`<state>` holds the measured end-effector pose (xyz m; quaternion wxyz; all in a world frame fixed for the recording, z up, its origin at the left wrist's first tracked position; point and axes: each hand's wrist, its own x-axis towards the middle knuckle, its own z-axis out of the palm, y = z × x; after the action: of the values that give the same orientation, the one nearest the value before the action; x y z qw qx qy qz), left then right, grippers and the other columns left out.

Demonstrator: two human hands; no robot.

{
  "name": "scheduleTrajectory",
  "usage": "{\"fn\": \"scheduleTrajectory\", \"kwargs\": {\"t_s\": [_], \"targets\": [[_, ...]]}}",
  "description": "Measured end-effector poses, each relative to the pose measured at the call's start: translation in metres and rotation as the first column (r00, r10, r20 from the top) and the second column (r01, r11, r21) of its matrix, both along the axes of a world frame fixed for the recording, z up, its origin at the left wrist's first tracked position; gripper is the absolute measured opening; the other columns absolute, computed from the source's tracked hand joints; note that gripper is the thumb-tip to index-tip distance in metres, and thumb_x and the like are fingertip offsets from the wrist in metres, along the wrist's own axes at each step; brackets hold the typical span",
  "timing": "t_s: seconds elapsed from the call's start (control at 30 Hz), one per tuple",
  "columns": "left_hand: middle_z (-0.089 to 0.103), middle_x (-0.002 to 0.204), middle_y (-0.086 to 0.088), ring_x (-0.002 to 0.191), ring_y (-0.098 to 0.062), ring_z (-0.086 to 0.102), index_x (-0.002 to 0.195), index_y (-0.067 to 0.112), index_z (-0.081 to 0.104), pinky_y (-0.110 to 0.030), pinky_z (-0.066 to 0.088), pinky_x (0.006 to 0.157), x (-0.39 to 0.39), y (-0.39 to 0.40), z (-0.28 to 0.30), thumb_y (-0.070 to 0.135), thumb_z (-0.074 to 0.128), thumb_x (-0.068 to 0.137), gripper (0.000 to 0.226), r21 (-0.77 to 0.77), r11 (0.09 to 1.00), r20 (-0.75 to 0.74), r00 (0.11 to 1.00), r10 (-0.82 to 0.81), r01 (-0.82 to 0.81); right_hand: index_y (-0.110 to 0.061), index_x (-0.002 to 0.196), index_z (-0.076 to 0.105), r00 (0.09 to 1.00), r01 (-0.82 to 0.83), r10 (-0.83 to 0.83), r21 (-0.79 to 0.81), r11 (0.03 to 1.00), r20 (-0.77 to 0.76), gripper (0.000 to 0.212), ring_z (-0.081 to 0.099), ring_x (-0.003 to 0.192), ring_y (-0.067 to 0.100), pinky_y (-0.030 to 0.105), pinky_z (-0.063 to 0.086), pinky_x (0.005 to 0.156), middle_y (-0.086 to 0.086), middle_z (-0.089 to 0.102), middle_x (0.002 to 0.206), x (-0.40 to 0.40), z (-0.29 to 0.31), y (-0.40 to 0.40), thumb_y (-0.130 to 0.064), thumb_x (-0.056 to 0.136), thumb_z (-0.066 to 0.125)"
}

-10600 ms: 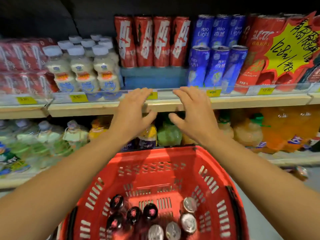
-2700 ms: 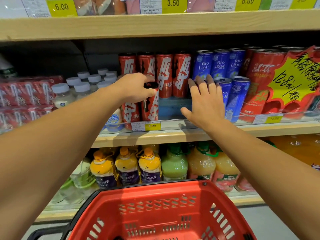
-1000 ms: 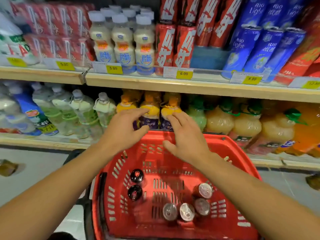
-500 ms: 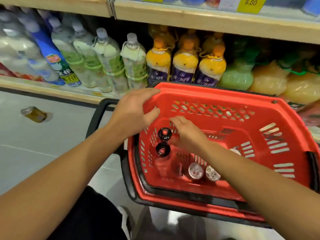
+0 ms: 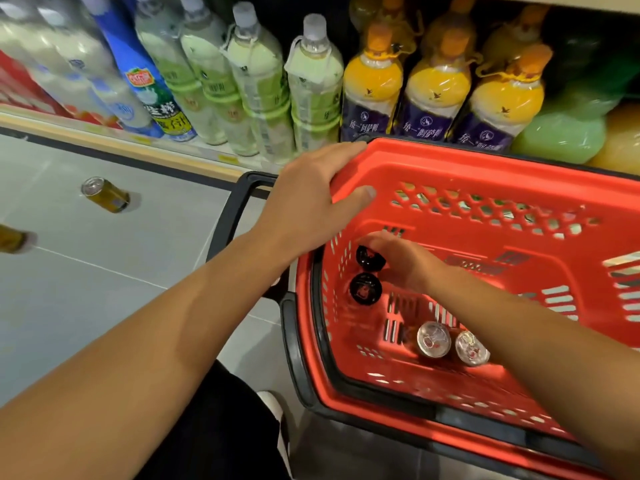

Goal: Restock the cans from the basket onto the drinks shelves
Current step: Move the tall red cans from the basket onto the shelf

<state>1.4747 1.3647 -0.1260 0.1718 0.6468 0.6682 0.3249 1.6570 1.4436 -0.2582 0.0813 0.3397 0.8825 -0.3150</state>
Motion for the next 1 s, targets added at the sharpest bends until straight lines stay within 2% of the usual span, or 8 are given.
{"fn": "scheduleTrajectory", "kwargs": {"t_s": [0.17,0.27,0.33,0.43,0.53,0.67,0.83,1.0], "targets": [[0.058,0.137,0.0,0.125,-0.015,0.053,0.138,0.017,0.054,-0.039,0.042,0.105,0.001,0.002,-0.001,0.045,0.062,0.085,0.06,-0.014,1.0,-0.022,1.0,0.004,-0.004,-0.017,0.141,0.047,0.997,0.07,-0.07,-0.003,0.998,-0.017,0.064,0.051,0.125,0.02,0.033,0.038,0.106,0.003,0.054,0.136,0.005,-0.007,-0.001,-0.018,0.082,0.074],[0.058,0.136,-0.001,0.123,-0.015,0.054,0.136,0.016,0.056,-0.036,0.042,0.104,0.008,0.002,0.001,0.042,0.063,0.085,0.058,-0.002,1.0,-0.02,1.0,-0.005,0.005,-0.015,0.133,0.055,0.957,0.209,-0.211,-0.03,0.977,-0.201,0.07,0.056,0.122,0.022,0.039,0.042,0.104,0.005,0.062,0.128,0.027,-0.016,-0.002,-0.014,0.07,0.085],[0.059,0.134,-0.001,0.122,-0.016,0.055,0.134,0.016,0.058,-0.033,0.042,0.103,0.017,0.002,0.003,0.041,0.063,0.085,0.055,0.012,1.0,-0.029,1.0,-0.007,0.008,-0.011,0.127,0.057,0.919,0.281,-0.278,-0.031,0.959,-0.28,0.067,0.06,0.114,0.023,0.036,0.045,0.099,0.006,0.065,0.122,0.042,-0.008,-0.004,-0.01,0.067,0.087],[0.063,0.128,0.0,0.118,-0.013,0.056,0.129,0.016,0.062,-0.024,0.04,0.099,0.036,0.003,0.006,0.037,0.063,0.086,0.047,0.057,0.998,-0.019,1.0,0.014,-0.012,-0.015,0.12,0.055,0.856,0.421,-0.438,-0.121,0.899,-0.274,0.055,0.062,0.101,0.021,0.033,0.046,0.088,0.003,0.065,0.112,0.065,0.012,-0.003,-0.014,0.073,0.083],[0.065,0.124,0.002,0.114,-0.011,0.056,0.124,0.017,0.064,-0.021,0.037,0.097,0.051,0.003,0.005,0.037,0.063,0.086,0.043,0.073,0.997,-0.035,0.999,0.007,-0.004,-0.022,0.115,0.054,0.804,0.479,-0.534,-0.246,0.843,-0.263,0.045,0.061,0.099,0.022,0.038,0.047,0.091,0.002,0.064,0.109,0.095,0.025,0.001,-0.01,0.077,0.077],[0.065,0.126,0.0,0.114,-0.016,0.059,0.127,0.019,0.062,-0.017,0.033,0.091,0.076,0.004,-0.015,0.043,0.063,0.085,0.048,-0.141,0.988,-0.08,0.994,-0.074,0.063,-0.018,0.119,0.057,0.713,0.524,-0.631,-0.367,0.769,-0.305,0.045,0.06,0.102,0.013,0.027,0.045,0.097,-0.006,0.063,0.108,0.137,0.041,-0.001,-0.003,0.08,0.074],[0.061,0.133,-0.005,0.122,-0.025,0.056,0.133,0.016,0.056,-0.03,0.039,0.098,0.106,0.011,-0.057,0.044,0.068,0.084,0.058,-0.485,0.873,-0.125,0.985,-0.116,0.041,-0.02,0.118,0.059,0.68,0.493,-0.632,-0.406,0.769,-0.372,0.041,0.059,0.105,0.009,0.019,0.045,0.091,-0.012,0.062,0.11,0.169,0.058,0.001,-0.005,0.083,0.073],[0.06,0.129,-0.017,0.12,-0.035,0.055,0.135,0.009,0.051,-0.038,0.042,0.096,0.111,0.013,-0.099,0.05,0.07,0.081,0.07,-0.626,0.775,-0.291,0.947,-0.133,-0.083,-0.018,0.12,0.06,0.642,0.471,-0.636,-0.433,0.768,-0.428,0.042,0.058,0.105,0.008,0.024,0.046,0.093,0.0,0.063,0.118,0.179,0.061,0.0,-0.003,0.082,0.073]]}}
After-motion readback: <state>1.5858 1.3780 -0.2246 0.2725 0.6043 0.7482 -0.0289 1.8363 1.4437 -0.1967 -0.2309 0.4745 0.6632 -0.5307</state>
